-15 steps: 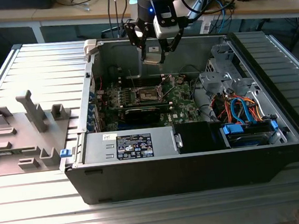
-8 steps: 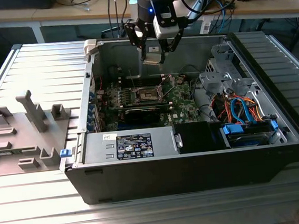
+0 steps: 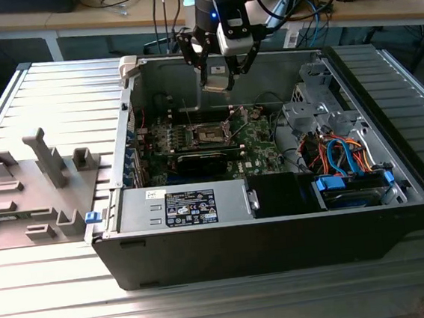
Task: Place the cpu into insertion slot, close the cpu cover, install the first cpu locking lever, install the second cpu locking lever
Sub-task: 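Place the cpu into insertion slot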
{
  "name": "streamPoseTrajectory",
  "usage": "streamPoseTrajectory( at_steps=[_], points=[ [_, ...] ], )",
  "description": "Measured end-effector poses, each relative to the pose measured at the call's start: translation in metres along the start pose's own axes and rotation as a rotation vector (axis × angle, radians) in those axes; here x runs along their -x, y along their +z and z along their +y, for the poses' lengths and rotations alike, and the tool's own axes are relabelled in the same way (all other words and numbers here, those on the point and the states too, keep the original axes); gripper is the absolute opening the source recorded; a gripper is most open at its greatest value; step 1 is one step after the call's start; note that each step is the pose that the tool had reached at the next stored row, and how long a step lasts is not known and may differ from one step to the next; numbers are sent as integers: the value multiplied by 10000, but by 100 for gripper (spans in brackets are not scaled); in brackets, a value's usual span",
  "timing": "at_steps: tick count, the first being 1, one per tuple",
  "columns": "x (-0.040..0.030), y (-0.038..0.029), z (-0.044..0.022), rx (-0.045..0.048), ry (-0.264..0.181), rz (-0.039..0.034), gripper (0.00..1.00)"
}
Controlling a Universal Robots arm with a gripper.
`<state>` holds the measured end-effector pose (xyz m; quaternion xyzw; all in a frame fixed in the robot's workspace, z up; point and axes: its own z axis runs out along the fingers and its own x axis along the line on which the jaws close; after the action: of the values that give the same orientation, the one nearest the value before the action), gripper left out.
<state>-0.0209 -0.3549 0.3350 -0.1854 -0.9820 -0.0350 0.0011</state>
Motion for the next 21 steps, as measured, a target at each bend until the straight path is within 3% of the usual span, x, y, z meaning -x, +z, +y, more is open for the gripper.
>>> streamPoseTrajectory(
  at_steps=[21],
  points=[
    [0,9,-1,2,123,-8,54]
  ],
)
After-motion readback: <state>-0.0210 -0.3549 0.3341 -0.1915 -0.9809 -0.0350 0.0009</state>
